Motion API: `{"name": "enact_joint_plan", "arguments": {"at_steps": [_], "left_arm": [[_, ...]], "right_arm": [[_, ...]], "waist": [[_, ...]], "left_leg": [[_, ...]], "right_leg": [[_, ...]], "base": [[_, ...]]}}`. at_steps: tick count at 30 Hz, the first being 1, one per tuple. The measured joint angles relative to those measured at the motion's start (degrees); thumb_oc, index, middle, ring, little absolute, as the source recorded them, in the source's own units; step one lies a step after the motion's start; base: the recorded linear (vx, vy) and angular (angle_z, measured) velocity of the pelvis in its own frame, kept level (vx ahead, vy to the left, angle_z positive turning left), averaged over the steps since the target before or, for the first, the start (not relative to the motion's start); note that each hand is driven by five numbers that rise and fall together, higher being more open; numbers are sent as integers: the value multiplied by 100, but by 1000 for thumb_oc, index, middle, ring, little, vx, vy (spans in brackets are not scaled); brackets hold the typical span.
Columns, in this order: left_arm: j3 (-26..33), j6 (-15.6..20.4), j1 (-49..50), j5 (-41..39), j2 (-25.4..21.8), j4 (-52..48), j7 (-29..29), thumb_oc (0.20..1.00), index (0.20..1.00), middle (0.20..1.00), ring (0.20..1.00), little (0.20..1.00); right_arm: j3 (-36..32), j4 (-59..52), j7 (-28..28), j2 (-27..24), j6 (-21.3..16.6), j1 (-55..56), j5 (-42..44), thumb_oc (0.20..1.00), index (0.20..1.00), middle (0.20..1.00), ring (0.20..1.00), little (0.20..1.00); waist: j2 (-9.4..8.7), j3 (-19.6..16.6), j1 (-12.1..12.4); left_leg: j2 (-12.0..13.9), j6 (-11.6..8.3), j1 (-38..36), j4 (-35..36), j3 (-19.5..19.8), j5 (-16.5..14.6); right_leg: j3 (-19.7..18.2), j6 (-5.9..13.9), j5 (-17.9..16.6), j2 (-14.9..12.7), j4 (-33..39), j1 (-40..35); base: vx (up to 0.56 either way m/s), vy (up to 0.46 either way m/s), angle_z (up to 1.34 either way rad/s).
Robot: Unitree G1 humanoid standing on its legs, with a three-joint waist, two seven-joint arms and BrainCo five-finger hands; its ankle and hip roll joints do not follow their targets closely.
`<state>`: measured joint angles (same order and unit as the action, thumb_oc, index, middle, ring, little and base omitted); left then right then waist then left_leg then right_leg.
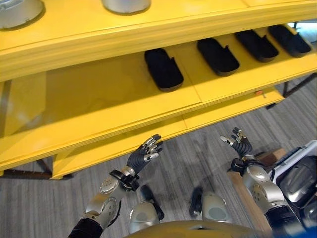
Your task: Move parts from the plastic box to the shelf.
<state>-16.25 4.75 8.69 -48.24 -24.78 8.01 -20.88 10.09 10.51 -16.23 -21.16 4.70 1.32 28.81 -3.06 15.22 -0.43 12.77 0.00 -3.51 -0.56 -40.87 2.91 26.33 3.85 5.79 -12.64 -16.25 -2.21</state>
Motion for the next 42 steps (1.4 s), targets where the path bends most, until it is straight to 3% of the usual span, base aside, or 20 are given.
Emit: {"name": "enact_joint_plan", "arguments": {"at_steps": [1, 2, 3, 4, 7, 10, 13, 19, 20, 23, 24, 25, 26, 28, 29, 30, 34, 36, 38, 42], "left_arm": [[55, 6, 37, -38, -17, 6, 1, 1000, 1000, 1000, 1000, 1000], [177, 53, 140, -71, -91, 56, 10, 1000, 1000, 1000, 1000, 1000], [238, 60, 165, -72, -28, 118, 18, 1000, 1000, 1000, 1000, 1000], [224, 55, 191, -71, 86, 190, 20, 1000, 1000, 1000, 1000, 1000], [234, 56, 139, -72, 327, 179, 6, 1000, 1000, 1000, 1000, 1000], [321, 30, 144, -81, 470, 167, -7, 1000, 1000, 1000, 1000, 1000], [402, -55, 171, -81, 549, 67, -51, 1000, 1000, 1000, 1000, 1000], [229, -184, 57, -71, 605, -16, 39, 1000, 1000, 1000, 1000, 1000], [231, -177, 29, -73, 608, -14, 142, 1000, 1000, 1000, 1000, 1000], [244, -156, -5, -74, 528, -36, 308, 1000, 1000, 1000, 1000, 1000], [277, -38, 41, -73, 493, -87, 402, 1000, 1000, 1000, 1000, 1000], [281, -8, 46, -60, 480, -201, 481, 1000, 1000, 1000, 1000, 1000], [287, 81, 59, -54, 477, -316, 510, 1000, 1000, 1000, 1000, 1000], [292, 102, 78, -28, 476, -372, 500, 1000, 1000, 1000, 1000, 1000], [297, 103, 52, -8, 486, -378, 499, 1000, 1000, 1000, 1000, 1000], [354, 124, 58, 64, 458, -374, 466, 1000, 1000, 1000, 1000, 1000], [273, 105, 136, 183, 256, -315, 476, 1000, 1000, 1000, 1000, 1000], [269, 123, 138, 187, 238, -341, 516, 1000, 1000, 1000, 1000, 1000], [257, 125, 87, 189, 250, -337, 593, 1000, 1000, 1000, 1000, 1000], [211, 245, -9, 534, 311, -297, 572, 1000, 1000, 1000, 1000, 1000]], "right_arm": [[0, 0, -16, -2, 6, -7, 0, 1000, 1000, 1000, 1000, 1000], [18, -3, -81, -6, 77, -63, -1, 1000, 1000, 1000, 1000, 1000], [22, 12, -146, -39, 102, -100, -1, 1000, 1000, 1000, 1000, 1000], [42, -3, -288, -180, 156, -50, -2, 1000, 1000, 1000, 1000, 1000], [-2, 51, -492, -529, 286, 183, -3, 1000, 1000, 1000, 1000, 1000], [-312, 70, -831, -613, 431, 488, -105, 1000, 1000, 1000, 1000, 1000], [-526, 114, -1150, -564, 451, 685, -257, 1000, 1000, 1000, 1000, 1000], [-792, 515, -1581, -533, 499, 768, -472, 1000, 1000, 1000, 1000, 1000], [-771, 522, -1561, -515, 491, 762, -523, 1000, 1000, 1000, 1000, 1000], [-750, 519, -1514, -421, 417, 689, -610, 1000, 1000, 1000, 1000, 1000], [-710, 519, -1405, -412, 356, 568, -727, 1000, 1000, 1000, 1000, 1000], [-727, 502, -1354, -422, 310, 551, -816, 1000, 1000, 1000, 1000, 1000], [-723, 497, -1271, -446, 263, 545, -869, 1000, 1000, 1000, 1000, 1000], [-733, 451, -1166, -469, 243, 585, -875, 1000, 1000, 1000, 1000, 1000], [-729, 453, -1144, -478, 245, 627, -874, 1000, 1000, 1000, 1000, 1000], [-703, 509, -1085, -339, 250, 704, -880, 1000, 1000, 1000, 1000, 1000], [-343, 379, -1020, -131, 244, 758, -876, 1000, 1000, 1000, 1000, 1000], [-132, 376, -1021, -125, 242, 675, -873, 1000, 1000, 1000, 1000, 1000], [86, 375, -904, -75, 242, 403, -878, 1000, 1000, 1000, 1000, 1000], [179, 375, -647, -12, 258, 334, -897, 1000, 1000, 1000, 1000, 1000]], "waist": [[-143, -80, 49], [-289, -166, 143], [-271, -174, 135], [-128, -251, -49], [37, -315, -236], [119, -352, -403], [167, -317, -544], [316, -215, -875], [312, -211, -783], [161, -164, -593], [-1, -110, -468], [-24, -137, -592], [-55, -123, -518], [67, -138, -568], [144, -135, -610], [304, -192, -633], [139, -310, -580], [172, -315, -475], [224, -302, -395], [292, -363, -502]], "left_leg": [[42, -70, -20, -61, -147, 30], [154, -181, -31, -319, -438, -24], [264, -198, -62, -408, -462, -23], [462, -214, -46, -473, -404, 25], [601, -267, -23, -451, -198, 85], [687, -372, -63, -435, -96, 185], [656, -634, -150, -158, -181, 265], [574, -627, -313, 41, -406, 340], [574, -703, -374, -27, -77, 416], [544, -546, -432, -412, 1107, 547], [418, -469, -371, -776, 1905, 345], [104, -564, -340, -490, 2267, 31], [-403, -448, -356, -171, 2577, -171], [-864, -311, -327, 218, 2578, -180], [-928, -250, -322, 300, 2580, -134], [-920, -49, -462, 548, 2442, -257], [-988, -152, -435, 599, 2243, -332], [-1104, -84, -463, 586, 2351, -300], [-1124, 3, -533, 566, 2938, -373], [-1114, -14, -718, 594, 2716, -582]], "right_leg": [[105, 6, -10, 12, 340, -147], [175, 13, -58, 233, 1057, -381], [108, -21, -124, 351, 1267, -464], [72, -140, -253, 611, 1477, -498], [-135, -246, -322, 864, 1641, -466], [-440, -344, -433, 995, 1754, -350], [-511, -330, -457, 1037, 1722, -212], [-820, -307, -276, 967, 1273, 168], [-1043, -368, -196, 969, 1061, 327], [-1624, -459, -206, 952, 935, 419], [-2109, -516, -346, 878, 1036, 326], [-2332, -502, -489, 856, 1231, 291], [-2575, -498, -602, 767, 1406, 315], [-2668, -375, -853, 818, 1752, 160], [-2648, -357, -863, 887, 1795, 105], [-2675, -308, -818, 1089, 1818, 66], [-2587, -203, -777, 1033, 1686, 290], [-2791, -190, -840, 1034, 1642, 384], [-3092, -128, -948, 1049, 1730, 371], [-3126, -65, -890, 1071, 1617, 399]], "base": [[-111, -305, -154], [-103, -207, -133], [-99, -196, -121], [-128, -270, -60], [-107, -266, -42], [-124, -354, -49], [-77, -239, -17], [-47, -319, -33], [38, -217, -82], [29, -68, -110], [31, -131, -133], [54, -151, -155], [82, -93, -106], [68, -35, -67], [74, -16, -18], [145, -42, -23], [124, -18, -31], [153, 56, -47], [197, 152, -88], [230, 219, -35]]}}
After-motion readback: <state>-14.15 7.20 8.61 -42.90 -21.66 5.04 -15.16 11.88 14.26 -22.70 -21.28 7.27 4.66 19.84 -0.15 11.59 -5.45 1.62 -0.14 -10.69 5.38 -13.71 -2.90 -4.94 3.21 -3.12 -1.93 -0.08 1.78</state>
